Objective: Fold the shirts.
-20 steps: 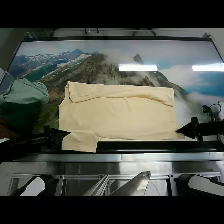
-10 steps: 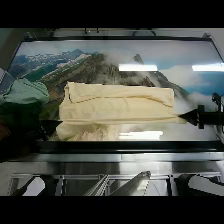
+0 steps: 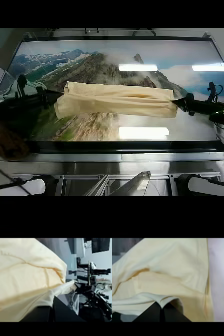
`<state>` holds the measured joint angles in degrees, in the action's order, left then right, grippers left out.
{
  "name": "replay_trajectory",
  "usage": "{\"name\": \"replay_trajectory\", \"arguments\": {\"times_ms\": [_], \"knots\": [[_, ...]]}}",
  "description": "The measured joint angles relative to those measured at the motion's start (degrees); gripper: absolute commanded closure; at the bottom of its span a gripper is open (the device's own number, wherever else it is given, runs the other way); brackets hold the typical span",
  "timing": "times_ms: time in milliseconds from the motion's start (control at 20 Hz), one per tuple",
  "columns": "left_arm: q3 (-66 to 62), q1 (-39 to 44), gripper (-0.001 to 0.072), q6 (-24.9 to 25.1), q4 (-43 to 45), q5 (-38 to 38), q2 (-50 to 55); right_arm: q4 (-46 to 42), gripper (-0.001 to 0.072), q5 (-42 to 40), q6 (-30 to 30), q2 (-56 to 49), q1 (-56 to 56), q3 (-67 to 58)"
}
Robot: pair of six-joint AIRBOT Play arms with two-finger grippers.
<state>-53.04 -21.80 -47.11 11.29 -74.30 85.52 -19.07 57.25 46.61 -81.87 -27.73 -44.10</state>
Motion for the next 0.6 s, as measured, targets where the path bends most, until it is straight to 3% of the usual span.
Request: {"name": "replay_trajectory", "arguments": {"times_ms": [300,350,400,500,550,600], "knots": [[-22.0,5.4,0.0693,-4.2,1.0,0.6,19.6,12.0,0.0691,-6.6,-11.6,-5.6,2.3,-0.4],[-24.7,5.7,0.0616,-4.6,1.1,-0.2,22.3,12.9,0.0690,-7.0,-12.9,-6.4,2.6,-0.5],[-26.9,5.9,0.0442,-5.0,1.2,-1.2,24.6,13.3,0.0687,-7.4,-13.9,-7.0,2.8,-0.6],[-31.2,6.1,0.0291,-6.3,1.3,-4.0,28.8,13.3,0.0467,-7.9,-15.1,-7.8,3.1,-0.6],[-33.4,6.1,0.0179,-7.0,1.3,-5.7,30.4,12.9,0.0456,-7.9,-15.6,-8.0,3.1,-0.7],[-35.5,6.1,0.0159,-7.8,1.3,-7.1,31.6,12.3,0.0452,-7.9,-15.9,-8.1,3.1,-0.7]]}}
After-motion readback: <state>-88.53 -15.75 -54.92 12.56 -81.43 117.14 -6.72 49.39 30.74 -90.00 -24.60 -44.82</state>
